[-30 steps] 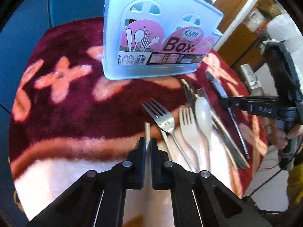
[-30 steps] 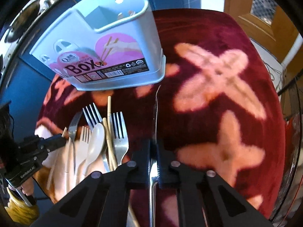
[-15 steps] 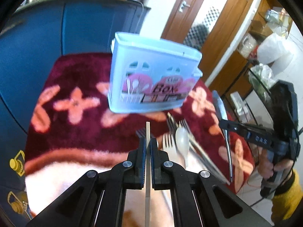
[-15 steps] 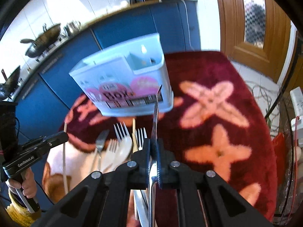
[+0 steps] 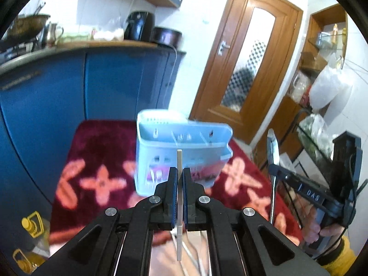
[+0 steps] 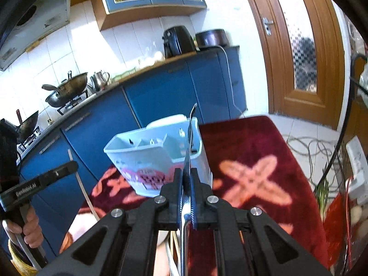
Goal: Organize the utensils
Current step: 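Lift the chopstick with the left tool while the right tool carries the metal utensil over the holder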
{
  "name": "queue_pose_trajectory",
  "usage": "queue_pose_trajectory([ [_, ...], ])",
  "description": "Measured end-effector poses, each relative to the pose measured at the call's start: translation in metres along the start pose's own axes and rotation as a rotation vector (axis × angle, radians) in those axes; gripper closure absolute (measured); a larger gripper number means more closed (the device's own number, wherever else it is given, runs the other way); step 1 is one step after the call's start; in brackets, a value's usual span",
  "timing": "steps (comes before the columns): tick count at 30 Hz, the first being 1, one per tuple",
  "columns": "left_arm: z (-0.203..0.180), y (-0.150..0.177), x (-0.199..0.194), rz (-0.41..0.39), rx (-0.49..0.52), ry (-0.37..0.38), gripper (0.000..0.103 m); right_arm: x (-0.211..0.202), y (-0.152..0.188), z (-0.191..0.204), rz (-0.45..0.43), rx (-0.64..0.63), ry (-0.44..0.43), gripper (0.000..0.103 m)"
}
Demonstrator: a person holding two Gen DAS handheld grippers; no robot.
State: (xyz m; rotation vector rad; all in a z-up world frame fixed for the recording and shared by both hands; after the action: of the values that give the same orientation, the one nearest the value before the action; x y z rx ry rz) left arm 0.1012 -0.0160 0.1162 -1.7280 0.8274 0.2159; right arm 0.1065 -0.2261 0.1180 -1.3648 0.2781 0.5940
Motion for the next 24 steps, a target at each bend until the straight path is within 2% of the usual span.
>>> queue_pose_trajectory([
  [14, -0.009, -0.107, -0.008, -0.222, 0.013, -0.111, 0.099, 0.014, -0.021, -0.007, -0.046, 0.008, -0.052, 0.095],
  [19, -0.006, -0.131, 0.004, -0.284, 0.002, -0.162, 0.099, 0.018, -0.023, -0.009, -0.054, -0.004, -0.047, 0.095],
  [24, 0.002, -0.131, 0.030, -0.281, -0.012, -0.181, 0.099, 0.018, -0.037, -0.010, -0.095, -0.003, -0.046, 0.095],
])
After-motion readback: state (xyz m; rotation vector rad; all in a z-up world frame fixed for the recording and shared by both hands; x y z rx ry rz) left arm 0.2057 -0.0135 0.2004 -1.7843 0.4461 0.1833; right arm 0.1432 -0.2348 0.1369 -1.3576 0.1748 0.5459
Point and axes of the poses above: each gripper's, at about its wrist camera, not at the fingertips, and x roughly the way its jaws point, z to its left, y to its underside, the point moved 4 cm from there along x, roughly the way its jaws point, and after that the axes turned 5 degrees about -x, right-handed, at the moved point
